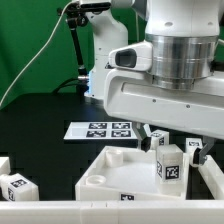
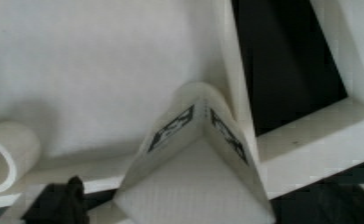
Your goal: Assemble one leg
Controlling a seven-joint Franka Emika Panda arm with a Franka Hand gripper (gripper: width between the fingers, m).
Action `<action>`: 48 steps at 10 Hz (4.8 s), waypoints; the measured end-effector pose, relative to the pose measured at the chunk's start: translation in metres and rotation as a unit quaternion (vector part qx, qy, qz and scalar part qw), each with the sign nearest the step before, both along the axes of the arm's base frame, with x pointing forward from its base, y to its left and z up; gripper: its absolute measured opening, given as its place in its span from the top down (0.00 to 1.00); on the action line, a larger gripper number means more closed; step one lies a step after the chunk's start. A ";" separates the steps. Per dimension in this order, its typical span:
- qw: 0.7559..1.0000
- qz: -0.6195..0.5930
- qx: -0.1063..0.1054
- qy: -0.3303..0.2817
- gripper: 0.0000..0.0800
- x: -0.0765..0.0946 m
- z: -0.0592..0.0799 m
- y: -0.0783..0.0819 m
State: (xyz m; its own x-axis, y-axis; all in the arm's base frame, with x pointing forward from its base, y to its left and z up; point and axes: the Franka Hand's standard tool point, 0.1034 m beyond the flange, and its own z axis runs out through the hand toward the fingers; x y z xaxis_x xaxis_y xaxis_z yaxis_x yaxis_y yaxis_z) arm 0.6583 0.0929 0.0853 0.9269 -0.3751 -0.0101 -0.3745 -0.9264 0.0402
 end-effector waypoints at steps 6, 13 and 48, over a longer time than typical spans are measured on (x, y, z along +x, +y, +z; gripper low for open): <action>0.984 0.176 0.001 0.001 0.47 0.001 -0.002 -0.004; 0.997 0.082 0.000 -0.002 0.64 0.001 -0.002 -0.004; 0.967 0.253 -0.001 -0.017 0.50 0.002 -0.005 -0.004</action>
Offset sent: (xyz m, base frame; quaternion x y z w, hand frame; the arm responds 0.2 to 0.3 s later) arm -0.0016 0.0009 0.0011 0.0013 -0.0011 -0.2088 0.9780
